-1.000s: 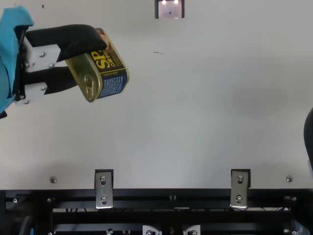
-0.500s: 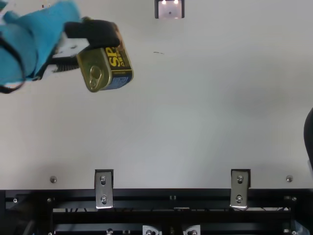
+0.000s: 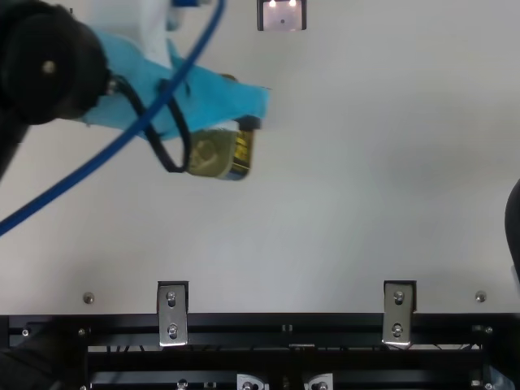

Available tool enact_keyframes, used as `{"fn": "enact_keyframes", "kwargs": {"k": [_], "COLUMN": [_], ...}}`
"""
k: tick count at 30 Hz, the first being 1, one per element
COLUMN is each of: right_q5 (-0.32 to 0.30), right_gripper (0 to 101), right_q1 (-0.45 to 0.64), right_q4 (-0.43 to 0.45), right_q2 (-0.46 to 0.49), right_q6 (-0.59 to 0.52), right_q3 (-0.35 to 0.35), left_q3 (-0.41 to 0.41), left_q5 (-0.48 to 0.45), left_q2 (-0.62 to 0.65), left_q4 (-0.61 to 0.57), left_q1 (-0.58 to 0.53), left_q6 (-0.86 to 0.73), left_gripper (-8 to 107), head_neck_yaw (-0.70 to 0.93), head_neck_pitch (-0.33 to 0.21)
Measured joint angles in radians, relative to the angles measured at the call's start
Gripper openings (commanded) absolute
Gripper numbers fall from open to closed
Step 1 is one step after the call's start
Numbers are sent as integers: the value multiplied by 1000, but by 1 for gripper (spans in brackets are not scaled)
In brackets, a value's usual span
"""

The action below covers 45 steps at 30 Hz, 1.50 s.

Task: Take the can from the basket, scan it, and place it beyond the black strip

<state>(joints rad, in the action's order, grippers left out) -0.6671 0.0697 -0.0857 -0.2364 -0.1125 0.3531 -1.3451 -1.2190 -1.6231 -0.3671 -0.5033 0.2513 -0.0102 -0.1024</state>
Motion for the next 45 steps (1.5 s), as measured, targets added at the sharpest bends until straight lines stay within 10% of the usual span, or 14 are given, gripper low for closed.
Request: {"fn": "enact_keyframes", "kwargs": {"k": [17, 29, 45], "right_q5": [0, 0, 0], "right_gripper": [101, 101, 101], "right_q1": [0, 0, 0], "right_q4": [0, 0, 0], "right_q2": [0, 0, 0], "right_q6": [0, 0, 0], "right_q3": [0, 0, 0], "left_q3": [-77, -120, -182], "left_q5": [0, 1, -1], "left_q2": [-51, -146, -180], "left_q4": [150, 367, 342], "left_q1": [-84, -215, -319], "left_q6": [-93, -442, -896], "left_gripper": [10, 10, 10], "head_neck_yaw": [0, 0, 0], "head_neck_pitch": [0, 0, 0]}}
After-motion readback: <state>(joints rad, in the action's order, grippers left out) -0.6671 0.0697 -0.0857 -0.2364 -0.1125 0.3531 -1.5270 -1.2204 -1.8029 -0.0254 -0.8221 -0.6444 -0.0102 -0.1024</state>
